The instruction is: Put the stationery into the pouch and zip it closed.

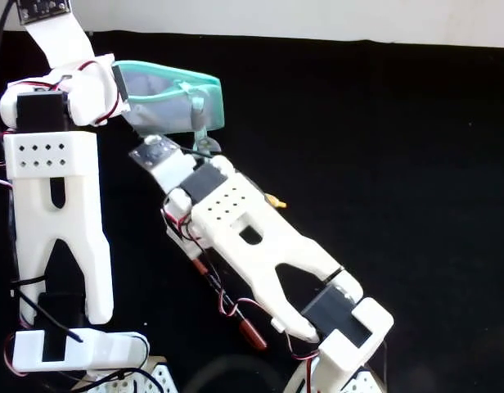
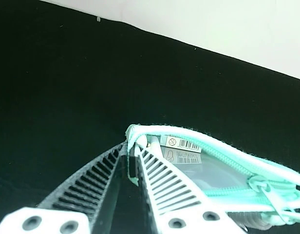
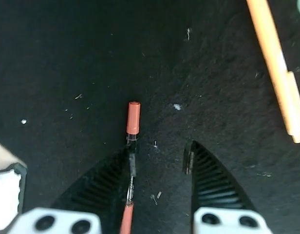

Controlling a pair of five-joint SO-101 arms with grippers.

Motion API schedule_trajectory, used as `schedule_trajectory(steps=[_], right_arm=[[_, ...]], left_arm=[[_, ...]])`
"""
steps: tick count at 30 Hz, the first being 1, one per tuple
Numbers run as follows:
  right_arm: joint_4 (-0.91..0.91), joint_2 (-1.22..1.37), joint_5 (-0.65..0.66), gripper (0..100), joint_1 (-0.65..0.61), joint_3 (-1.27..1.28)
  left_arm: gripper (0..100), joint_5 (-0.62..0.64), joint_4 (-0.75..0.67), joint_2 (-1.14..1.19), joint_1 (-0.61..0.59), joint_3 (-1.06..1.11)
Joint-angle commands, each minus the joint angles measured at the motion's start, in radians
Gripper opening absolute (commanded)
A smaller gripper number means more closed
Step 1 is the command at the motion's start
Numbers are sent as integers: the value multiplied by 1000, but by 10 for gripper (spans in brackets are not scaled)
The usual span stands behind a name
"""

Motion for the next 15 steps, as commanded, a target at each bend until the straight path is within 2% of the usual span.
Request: schedule_trajectory(steps=[1,6,15], right_arm=[[-85,-53,-31,155,-7,93],[-166,-53,-37,155,-10,202],[-166,-53,-94,155,-97,220]], left_arm=[[7,-8,15,44,10,10],[7,-8,15,44,10,10],[7,-8,15,44,10,10]])
